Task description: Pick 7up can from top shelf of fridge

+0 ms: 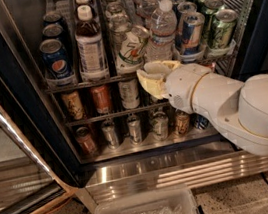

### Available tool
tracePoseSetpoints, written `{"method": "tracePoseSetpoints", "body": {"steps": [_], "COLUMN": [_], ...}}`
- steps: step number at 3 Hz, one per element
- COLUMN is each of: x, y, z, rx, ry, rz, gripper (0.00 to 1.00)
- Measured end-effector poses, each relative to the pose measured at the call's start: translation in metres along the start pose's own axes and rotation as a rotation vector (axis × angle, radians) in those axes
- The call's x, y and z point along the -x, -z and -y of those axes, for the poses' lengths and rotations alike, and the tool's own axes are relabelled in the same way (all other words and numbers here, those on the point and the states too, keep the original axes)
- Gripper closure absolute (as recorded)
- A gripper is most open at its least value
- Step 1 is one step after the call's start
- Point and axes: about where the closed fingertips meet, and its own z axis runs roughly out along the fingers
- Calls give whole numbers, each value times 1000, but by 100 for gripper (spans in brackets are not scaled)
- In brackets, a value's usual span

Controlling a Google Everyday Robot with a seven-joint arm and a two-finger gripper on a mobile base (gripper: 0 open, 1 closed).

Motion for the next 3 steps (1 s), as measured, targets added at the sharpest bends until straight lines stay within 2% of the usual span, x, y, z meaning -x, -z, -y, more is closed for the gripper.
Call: {"method": "tracePoseSetpoints", "body": {"steps": [1,2,3], "x": [0,0,0], "y": [0,0,0], "z": [0,0,0], "rx": [0,0,0], "ry": [0,0,0], "rz": [0,0,0], "gripper": [60,39,26]}}
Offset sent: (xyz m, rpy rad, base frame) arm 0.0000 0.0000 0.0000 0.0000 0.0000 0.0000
